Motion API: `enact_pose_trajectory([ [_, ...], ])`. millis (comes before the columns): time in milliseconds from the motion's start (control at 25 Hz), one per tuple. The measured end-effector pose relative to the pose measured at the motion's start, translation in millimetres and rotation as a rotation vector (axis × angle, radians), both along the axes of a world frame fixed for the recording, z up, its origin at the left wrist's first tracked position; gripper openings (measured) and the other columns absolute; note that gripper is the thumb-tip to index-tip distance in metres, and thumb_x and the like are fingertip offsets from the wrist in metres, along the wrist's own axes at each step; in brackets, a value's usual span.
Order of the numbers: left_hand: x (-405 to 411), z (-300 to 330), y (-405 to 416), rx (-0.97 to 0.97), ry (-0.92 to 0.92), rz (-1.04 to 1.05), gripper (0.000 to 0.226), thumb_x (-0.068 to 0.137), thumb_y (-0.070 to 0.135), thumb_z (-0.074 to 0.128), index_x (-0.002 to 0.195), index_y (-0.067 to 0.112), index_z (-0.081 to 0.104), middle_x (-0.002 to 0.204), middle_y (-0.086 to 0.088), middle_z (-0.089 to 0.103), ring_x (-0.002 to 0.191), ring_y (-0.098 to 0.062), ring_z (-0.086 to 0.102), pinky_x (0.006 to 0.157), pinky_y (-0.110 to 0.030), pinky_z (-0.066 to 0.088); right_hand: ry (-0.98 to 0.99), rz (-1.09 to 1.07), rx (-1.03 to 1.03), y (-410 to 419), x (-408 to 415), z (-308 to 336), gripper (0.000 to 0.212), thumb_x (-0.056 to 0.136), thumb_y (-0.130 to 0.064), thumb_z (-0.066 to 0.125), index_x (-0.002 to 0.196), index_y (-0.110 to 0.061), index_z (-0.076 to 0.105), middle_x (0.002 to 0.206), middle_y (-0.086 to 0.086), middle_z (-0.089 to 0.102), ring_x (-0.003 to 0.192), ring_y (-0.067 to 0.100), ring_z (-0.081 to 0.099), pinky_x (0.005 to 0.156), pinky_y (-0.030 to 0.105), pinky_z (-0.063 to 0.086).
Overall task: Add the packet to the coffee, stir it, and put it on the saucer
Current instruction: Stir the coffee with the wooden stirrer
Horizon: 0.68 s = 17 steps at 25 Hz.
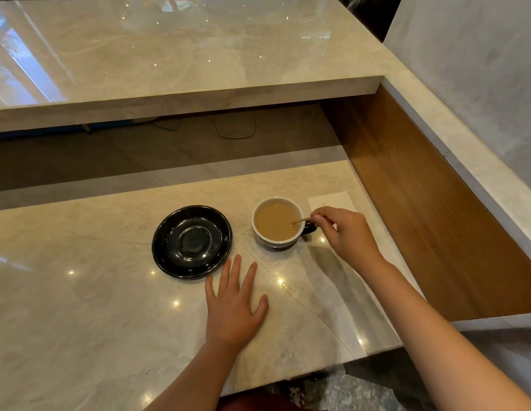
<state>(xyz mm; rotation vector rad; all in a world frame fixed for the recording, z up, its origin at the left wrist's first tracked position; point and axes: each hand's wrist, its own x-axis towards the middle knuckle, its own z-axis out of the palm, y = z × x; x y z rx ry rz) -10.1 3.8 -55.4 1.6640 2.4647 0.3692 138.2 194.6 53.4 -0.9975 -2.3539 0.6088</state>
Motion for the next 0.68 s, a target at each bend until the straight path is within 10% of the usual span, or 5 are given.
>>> enact_pose_trajectory([
  [200, 0, 0, 0, -0.001, -0.005, -0.003, 0.063, 0.087, 0.055, 0.032, 0.145, 0.029, 0.025, 0.155, -0.006, 0.015, 0.141, -0.02, 0.0, 0.109, -0.049, -0.005, 0.173, -0.09, -0.396, -15, -9, 0, 0.013, 0.087, -0.006, 0.058, 0.089, -0.007, 0.071, 0.071, 0.002, 0.069, 0.062, -0.007, 0.062, 0.061, 0.002, 0.043],
  [400, 0, -1, 1, -0.004, 0.0, -0.006, 0.063, 0.087, 0.055, 0.033, 0.144, 0.029, 0.025, 0.155, -0.007, 0.015, 0.141, -0.02, 0.0, 0.109, -0.048, -0.006, 0.332, -0.193, -0.441, -20, -29, -10, 0.015, 0.088, -0.008, 0.057, 0.091, -0.011, 0.072, 0.072, 0.008, 0.068, 0.073, 0.021, 0.066, 0.07, 0.034, 0.056],
  [680, 0, -1, 1, -0.01, -0.005, 0.002, 0.063, 0.087, 0.054, 0.032, 0.144, 0.03, 0.024, 0.155, -0.006, 0.013, 0.141, -0.02, -0.001, 0.109, -0.049, -0.007, 0.302, -0.261, -0.254, -15, -32, -15, 0.016, 0.089, -0.007, 0.055, 0.093, -0.008, 0.07, 0.081, 0.007, 0.071, 0.073, 0.023, 0.067, 0.069, 0.039, 0.055],
])
